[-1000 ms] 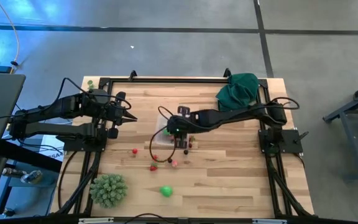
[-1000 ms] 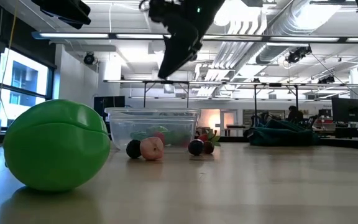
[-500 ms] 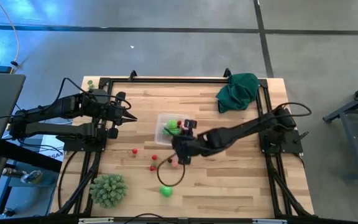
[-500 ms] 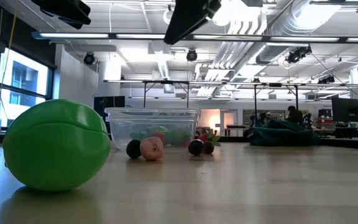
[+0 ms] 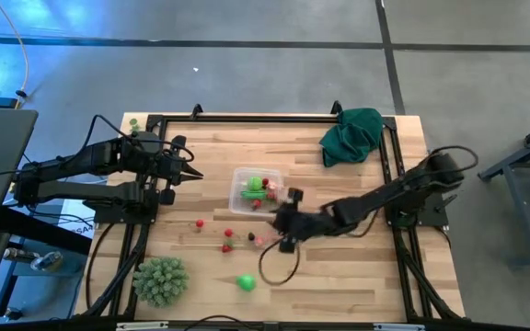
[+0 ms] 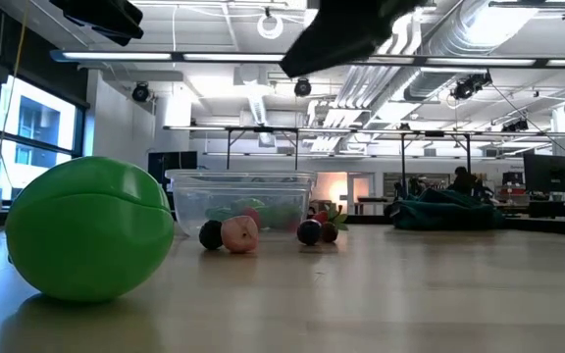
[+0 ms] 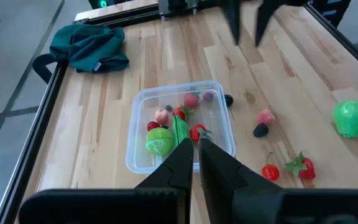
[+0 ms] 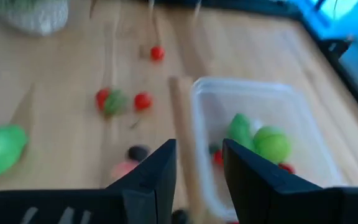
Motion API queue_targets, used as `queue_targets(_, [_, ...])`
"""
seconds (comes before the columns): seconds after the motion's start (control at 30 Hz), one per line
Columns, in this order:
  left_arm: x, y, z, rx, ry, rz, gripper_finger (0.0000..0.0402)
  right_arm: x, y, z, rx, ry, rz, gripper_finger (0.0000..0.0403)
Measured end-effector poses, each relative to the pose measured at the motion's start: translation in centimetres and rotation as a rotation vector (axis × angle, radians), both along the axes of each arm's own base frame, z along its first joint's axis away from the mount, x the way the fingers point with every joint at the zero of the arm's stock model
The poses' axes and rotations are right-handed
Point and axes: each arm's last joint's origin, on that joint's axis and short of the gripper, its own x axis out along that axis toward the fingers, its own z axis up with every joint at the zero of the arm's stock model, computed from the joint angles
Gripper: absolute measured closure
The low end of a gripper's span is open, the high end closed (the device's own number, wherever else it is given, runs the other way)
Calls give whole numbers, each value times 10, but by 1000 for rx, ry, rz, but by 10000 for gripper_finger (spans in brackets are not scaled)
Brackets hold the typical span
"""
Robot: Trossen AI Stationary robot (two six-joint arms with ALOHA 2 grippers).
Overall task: Pick and placing Produce into tupperware
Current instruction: Put the red strawberry into the transparent container
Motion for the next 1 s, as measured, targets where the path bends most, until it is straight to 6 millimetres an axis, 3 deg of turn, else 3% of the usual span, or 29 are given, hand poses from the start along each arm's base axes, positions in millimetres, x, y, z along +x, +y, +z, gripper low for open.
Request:
queue_targets(0.2, [0, 0, 0, 0, 0, 0, 383, -50, -34, -12, 146, -134, -20, 281])
queue_targets(0.4, [0, 0, 0, 0, 0, 0, 383, -81, -54, -50, 188, -92, -97, 281])
queue_targets(0.67, [0, 0, 0, 0, 0, 0, 383, -81, -71, -94, 179, -71, -116, 259])
queue_targets(1.0, [0, 0, 0, 0, 0, 0, 383, -65, -74, -121, 178, -102, -125, 179])
